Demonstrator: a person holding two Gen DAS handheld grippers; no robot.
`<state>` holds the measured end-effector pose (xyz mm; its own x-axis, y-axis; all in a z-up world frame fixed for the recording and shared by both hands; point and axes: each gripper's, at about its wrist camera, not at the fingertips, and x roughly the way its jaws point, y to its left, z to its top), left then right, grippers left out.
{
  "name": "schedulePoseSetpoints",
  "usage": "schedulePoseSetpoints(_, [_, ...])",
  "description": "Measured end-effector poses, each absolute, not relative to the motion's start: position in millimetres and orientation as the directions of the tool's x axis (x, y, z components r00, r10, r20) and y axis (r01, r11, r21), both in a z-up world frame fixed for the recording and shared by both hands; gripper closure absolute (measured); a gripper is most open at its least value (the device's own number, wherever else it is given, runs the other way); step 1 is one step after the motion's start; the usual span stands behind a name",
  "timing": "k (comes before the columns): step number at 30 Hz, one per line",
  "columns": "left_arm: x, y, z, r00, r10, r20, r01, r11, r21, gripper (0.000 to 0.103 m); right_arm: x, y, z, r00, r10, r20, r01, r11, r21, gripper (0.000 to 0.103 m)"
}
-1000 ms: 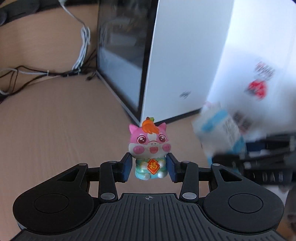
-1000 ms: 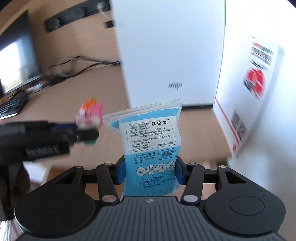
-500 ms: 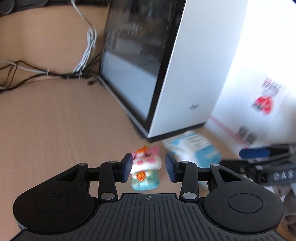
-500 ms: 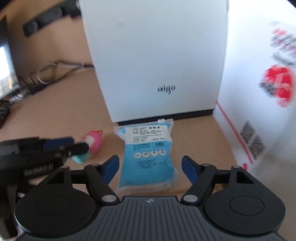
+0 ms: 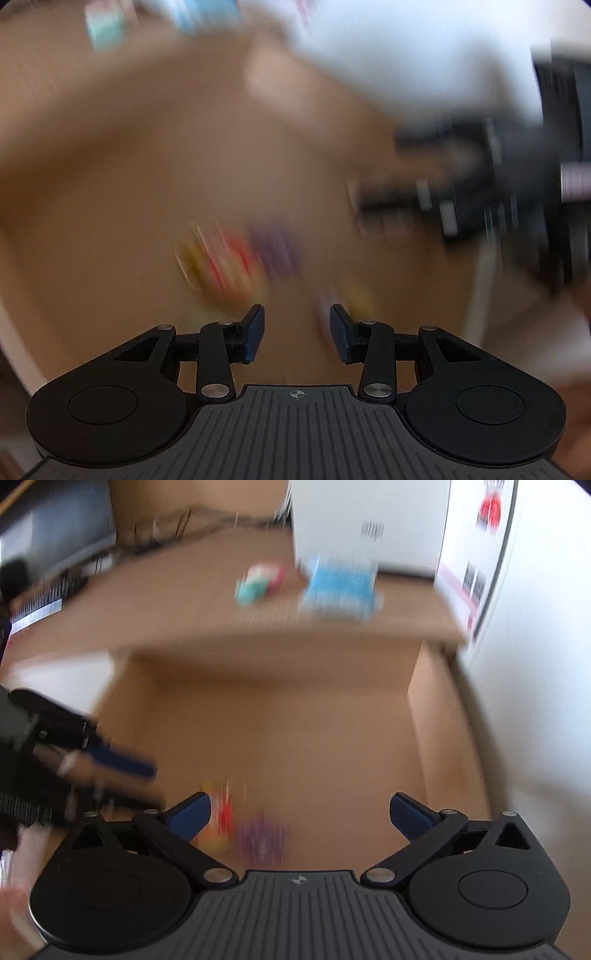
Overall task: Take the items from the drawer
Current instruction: 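Lift both onto the desktop beside the white PC case and open both tools, then grasp the brown-and-white figure in the drawer with the left tool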
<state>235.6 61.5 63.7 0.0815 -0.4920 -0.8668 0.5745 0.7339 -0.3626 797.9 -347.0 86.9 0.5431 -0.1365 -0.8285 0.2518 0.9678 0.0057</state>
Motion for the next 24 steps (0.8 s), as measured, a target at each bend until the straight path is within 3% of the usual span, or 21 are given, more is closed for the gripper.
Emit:
schedulePoseSetpoints(5, [227.0, 69.9, 29.3, -0.069, -0.419, -0.906, 0.360, 0.836, -0.414, 0.060, 774.2, -350.7, 55.4, 0.505, -0.163, -0.848, 0.267, 0.963, -0.026, 0.000])
schedulePoseSetpoints(9, [230.3, 81.4, 18.1, -0.116, -0.461, -0.880, 0.151, 0.867, -0.475, 0.060, 768.6, -351.5, 41.0, 0.505, -0.167, -0.847, 0.260, 0.965, -0.036, 0.000])
schedulePoseSetpoints(19, [231.6, 54.3, 4.1, -0.009, -0.418, -0.909, 0.205, 0.889, -0.410, 0.060, 774.6, -361.2, 35.1, 0.536, -0.126, -0.835, 0.301, 0.952, 0.049, 0.000])
schedulePoseSetpoints(21, [230.1, 45.7, -0.2, -0.025, -0.411, -0.911, 0.257, 0.878, -0.403, 0.071, 773.6, -361.9, 35.5, 0.537, -0.128, -0.834, 0.308, 0.950, 0.053, 0.000])
schedulePoseSetpoints(24, [222.9, 41.1, 0.1, -0.029, -0.404, -0.914, 0.347, 0.854, -0.388, 0.071, 771.6, -365.0, 36.3, 0.541, -0.126, -0.832, 0.323, 0.944, 0.067, 0.000])
